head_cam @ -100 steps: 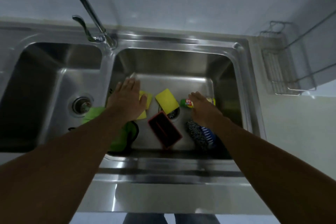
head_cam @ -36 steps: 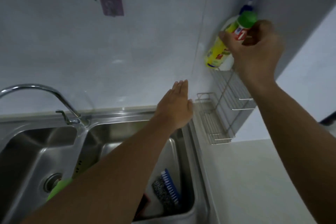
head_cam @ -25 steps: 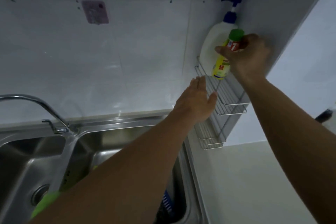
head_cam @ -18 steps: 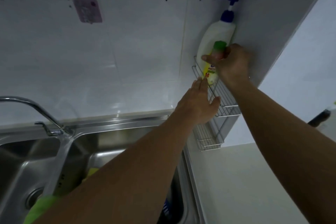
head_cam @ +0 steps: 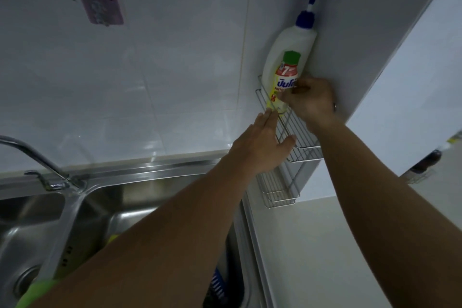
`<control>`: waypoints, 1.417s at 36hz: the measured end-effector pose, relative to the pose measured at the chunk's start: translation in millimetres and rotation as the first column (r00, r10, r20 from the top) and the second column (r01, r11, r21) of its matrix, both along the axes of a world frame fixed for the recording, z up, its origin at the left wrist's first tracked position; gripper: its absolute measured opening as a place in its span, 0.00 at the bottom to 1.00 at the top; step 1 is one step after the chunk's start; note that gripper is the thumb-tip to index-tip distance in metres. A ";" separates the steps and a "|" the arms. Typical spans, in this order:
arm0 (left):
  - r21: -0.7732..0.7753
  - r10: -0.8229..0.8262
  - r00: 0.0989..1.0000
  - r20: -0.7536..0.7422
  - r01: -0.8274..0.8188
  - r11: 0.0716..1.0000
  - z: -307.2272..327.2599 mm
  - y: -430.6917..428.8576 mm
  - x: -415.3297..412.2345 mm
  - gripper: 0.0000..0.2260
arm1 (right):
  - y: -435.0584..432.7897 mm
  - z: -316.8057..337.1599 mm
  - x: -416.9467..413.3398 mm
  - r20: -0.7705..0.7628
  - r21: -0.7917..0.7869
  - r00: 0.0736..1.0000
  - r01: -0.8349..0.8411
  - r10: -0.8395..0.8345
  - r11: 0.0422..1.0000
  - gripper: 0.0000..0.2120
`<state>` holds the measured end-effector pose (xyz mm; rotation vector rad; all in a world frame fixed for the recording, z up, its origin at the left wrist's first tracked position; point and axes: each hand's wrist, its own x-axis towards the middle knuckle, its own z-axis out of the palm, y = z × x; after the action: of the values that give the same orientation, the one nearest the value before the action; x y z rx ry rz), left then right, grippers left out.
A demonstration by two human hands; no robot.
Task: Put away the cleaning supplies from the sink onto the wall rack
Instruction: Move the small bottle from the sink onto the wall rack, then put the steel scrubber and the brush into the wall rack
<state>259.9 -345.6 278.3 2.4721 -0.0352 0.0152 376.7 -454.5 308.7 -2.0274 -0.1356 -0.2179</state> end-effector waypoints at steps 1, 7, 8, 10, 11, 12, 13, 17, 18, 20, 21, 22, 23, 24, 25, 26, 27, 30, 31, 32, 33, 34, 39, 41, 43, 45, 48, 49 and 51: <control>0.005 -0.003 1.000 0.000 0.003 1.000 0.3 0.4 0.3 0.36 | 2.7 -0.4 -0.7 0.016 -0.001 1.000 0.014 -0.014 1.000 0.16; -0.004 -0.028 0.999 -0.026 0.028 1.000 0.4 3.2 -1.1 0.36 | 13.1 -2.1 0.4 0.063 -0.041 0.996 0.072 -0.069 0.997 0.23; -0.001 -0.039 0.999 -0.026 0.038 0.999 -0.2 4.3 -2.2 0.36 | 12.8 -2.5 0.7 0.065 -0.049 0.995 0.079 -0.075 0.996 0.25; 0.011 -0.056 0.998 -0.030 0.057 0.998 -2.7 8.0 -6.1 0.34 | 11.7 -2.9 -1.6 0.069 -0.047 0.994 0.085 -0.081 0.995 0.27; 0.020 -0.059 0.998 -0.036 0.059 0.998 -4.5 11.0 -8.5 0.33 | 11.2 -2.9 -4.2 0.068 -0.056 0.994 0.090 -0.086 0.994 0.28; 0.032 -0.056 0.998 -0.042 0.058 0.998 -6.9 14.6 -11.3 0.32 | 10.8 -2.9 -7.7 0.074 -0.079 0.993 0.099 -0.093 0.992 0.30; 0.045 -0.050 0.998 -0.042 0.052 0.998 -9.5 18.6 -14.3 0.31 | 10.9 -2.7 -12.4 0.093 -0.111 0.990 0.115 -0.104 0.987 0.30; 0.104 -0.005 0.999 -0.043 0.010 0.995 -21.2 39.0 -27.3 0.29 | 19.8 -2.4 -42.7 0.222 -0.153 0.960 0.205 -0.169 0.967 0.23; 0.121 0.011 0.999 -0.050 -0.004 0.993 -24.4 44.8 -31.2 0.29 | 24.5 -4.2 -51.8 0.236 -0.149 0.956 0.210 -0.172 0.966 0.23; 0.152 0.036 0.997 -0.065 -0.026 0.988 -32.0 56.8 -40.5 0.29 | 36.2 -10.7 -73.5 0.293 -0.120 0.945 0.188 -0.146 0.975 0.21; 0.169 0.046 0.996 -0.072 -0.033 0.985 -36.4 63.2 -45.7 0.29 | 42.6 -14.9 -85.5 0.331 -0.103 0.936 0.163 -0.121 0.981 0.21; 0.188 0.055 0.995 -0.078 -0.040 0.981 -41.6 69.5 -51.8 0.29 | 48.9 -20.2 -97.0 0.366 -0.095 0.926 0.133 -0.090 0.986 0.21; 0.206 0.066 0.994 -0.084 -0.048 0.977 -47.6 75.6 -58.3 0.28 | 54.6 -26.8 -107.5 0.399 -0.104 0.916 0.099 -0.050 0.990 0.21; 0.219 0.079 0.993 -0.091 -0.058 0.974 -54.4 81.7 -65.4 0.28 | 60.1 -35.6 -117.0 0.425 -0.130 0.905 0.061 0.000 0.990 0.21; 0.224 0.093 0.991 -0.099 -0.069 0.972 -61.8 87.6 -73.1 0.28 | 65.0 -46.6 -125.3 0.437 -0.160 0.898 0.019 0.054 0.987 0.21; 0.223 0.107 0.988 -0.107 -0.081 0.972 -69.6 93.1 -80.8 0.27 | 69.4 -58.8 -132.7 0.434 -0.182 0.895 -0.025 0.104 0.983 0.20; 0.216 0.120 0.986 -0.117 -0.093 0.972 -78.0 98.3 -89.1 0.27 | 73.7 -72.4 -140.1 0.415 -0.199 0.898 -0.067 0.146 0.978 0.20; 0.205 0.168 0.973 -0.158 -0.134 0.969 -109.2 112.1 -114.9 0.27 | 84.6 -116.0 -163.9 0.285 -0.292 0.920 -0.182 0.267 0.939 0.20; 0.214 0.176 0.968 -0.181 -0.136 0.967 -121.4 115.8 -123.5 0.27 | 87.1 -131.5 -171.6 0.233 -0.328 0.920 -0.230 0.314 0.916 0.20; 0.221 0.182 0.961 -0.209 -0.135 0.966 -134.6 119.0 -131.7 0.27 | 88.9 -147.0 -179.2 0.184 -0.359 0.915 -0.278 0.359 0.891 0.20; 0.224 0.187 0.952 -0.242 -0.133 0.965 -148.3 121.7 -140.1 0.27 | 90.2 -162.8 -186.7 0.134 -0.383 0.908 -0.323 0.397 0.866 0.20; 0.232 0.194 0.942 -0.274 -0.131 0.964 -161.8 123.9 -148.1 0.28 | 91.3 -178.3 -194.1 0.080 -0.405 0.900 -0.363 0.428 0.839 0.20; 0.219 0.207 0.892 -0.403 -0.126 0.968 -223.3 124.3 -180.7 0.28 | 91.3 -246.5 -228.7 -0.249 -0.450 0.834 -0.549 0.492 0.704 0.19; 0.165 0.214 0.864 -0.456 -0.154 0.974 -244.9 120.2 -192.4 0.28 | 91.0 -270.1 -237.0 -0.365 -0.438 0.802 -0.596 0.473 0.673 0.19; 0.119 0.205 0.834 -0.513 -0.168 0.979 -263.3 114.0 -202.0 0.28 | 90.7 -292.4 -242.3 -0.493 -0.432 0.754 -0.646 0.435 0.629 0.14; 0.071 0.170 0.782 -0.600 -0.159 0.985 -278.3 105.7 -208.7 0.26 | 90.0 -313.2 -245.5 -0.598 -0.431 0.701 -0.690 0.388 0.581 0.10; 0.012 0.104 0.672 -0.733 -0.139 0.990 -300.5 93.4 -214.2 0.18 | 89.1 -338.0 -249.6 -0.671 -0.417 0.661 -0.711 0.336 0.567 0.10; 0.003 0.087 0.628 -0.773 -0.135 0.991 -307.9 89.6 -215.4 0.17 | 89.5 -344.4 -250.1 -0.686 -0.414 0.655 -0.709 0.317 0.571 0.09; 0.007 0.095 0.577 -0.811 -0.154 0.988 -321.7 82.7 -217.6 0.21 | 90.1 -356.2 -250.9 -0.717 -0.407 0.639 -0.708 0.278 0.577 0.08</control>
<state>42.4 -263.0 -43.4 2.1764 0.5336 -1.0492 125.8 -364.4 -47.5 -2.5427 -0.4810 1.0074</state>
